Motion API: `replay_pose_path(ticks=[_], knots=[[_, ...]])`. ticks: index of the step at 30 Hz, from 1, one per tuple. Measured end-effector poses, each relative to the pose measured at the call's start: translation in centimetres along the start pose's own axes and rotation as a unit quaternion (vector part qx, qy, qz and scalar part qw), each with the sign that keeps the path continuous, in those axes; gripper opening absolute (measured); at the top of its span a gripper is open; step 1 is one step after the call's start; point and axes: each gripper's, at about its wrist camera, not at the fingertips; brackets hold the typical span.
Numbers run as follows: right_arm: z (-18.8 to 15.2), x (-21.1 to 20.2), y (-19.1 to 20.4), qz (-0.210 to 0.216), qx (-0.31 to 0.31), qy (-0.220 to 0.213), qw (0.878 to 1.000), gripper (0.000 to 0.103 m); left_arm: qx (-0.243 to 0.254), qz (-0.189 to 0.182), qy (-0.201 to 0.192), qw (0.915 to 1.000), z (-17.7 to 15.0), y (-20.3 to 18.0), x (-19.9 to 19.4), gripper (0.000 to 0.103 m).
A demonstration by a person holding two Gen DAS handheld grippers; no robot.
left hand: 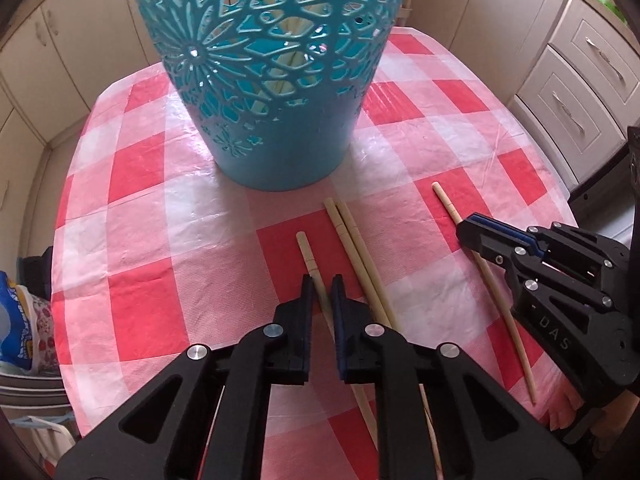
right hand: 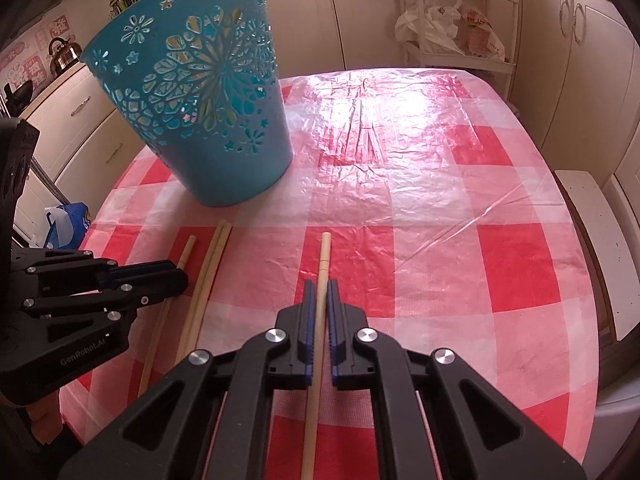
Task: Organize utensils
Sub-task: 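Position the right tool over a single wooden stick and close on it, then lift the held stick with the right tool toward the teal cup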
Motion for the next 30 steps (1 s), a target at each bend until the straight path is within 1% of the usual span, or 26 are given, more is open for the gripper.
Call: replay_pose_path(ticks=[5,10,12,14,15,17,21,26,30], knots=[[-0.2,-0.1,0.6,-0.015,-0.023,-0.003,1.0,0.007,0.003,0.008,-0.004,1.0,-0.2,-0.1,-0.1,0.01],[-0.3,-0.1,0.9,-0.023,-0.029,-0.007,0.999,0.007,0.009,0.016,-0.012,0.9998,-0.3,-0.5,0.0,0.012],[-0.3,-0.1,0.7,-0.016,-0.02,-0.007,1.0,0.006,0.011,0.021,-0.017,0.9996,-0.4,-0.6,0.0,0.011],[-0.5,-0.3,0.1,0.004,0.002,-0.007,1.0,0.006,0.02,0.033,-0.025,0.9989,-0.6,-0.9,-0.2,0.005],[-0.7,-0.4,-0.3,0.016,0.017,-0.007,1.0,0.006,0.028,0.037,-0.033,0.9984,-0.7,-1.2,-0.3,0.005],[-0.8,-0.8,-0.8,0.027,0.032,-0.011,0.999,0.006,0.035,0.042,-0.052,0.9972,-0.7,-1.6,-1.1,0.005],[-1.0,-1.6,-1.1,0.034,0.036,-0.018,0.999,0.006,0.029,0.043,-0.074,0.9959,-0.5,-1.5,-2.4,0.005],[-1.2,-2.2,-1.4,0.045,0.046,-0.023,0.998,0.006,0.036,0.049,-0.094,0.9937,-0.8,-1.7,-3.7,0.005],[-1.4,-2.6,-1.6,0.053,0.051,-0.028,0.997,0.006,0.045,0.051,-0.122,0.9902,-0.9,-2.1,-5.2,0.005]])
Point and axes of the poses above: each gripper's, at about its wrist camera, not at the fingertips, and x roughly the way its jaws point, y to its left, z to its top, and after that the axes turned 14 degrees about -x, right-handed
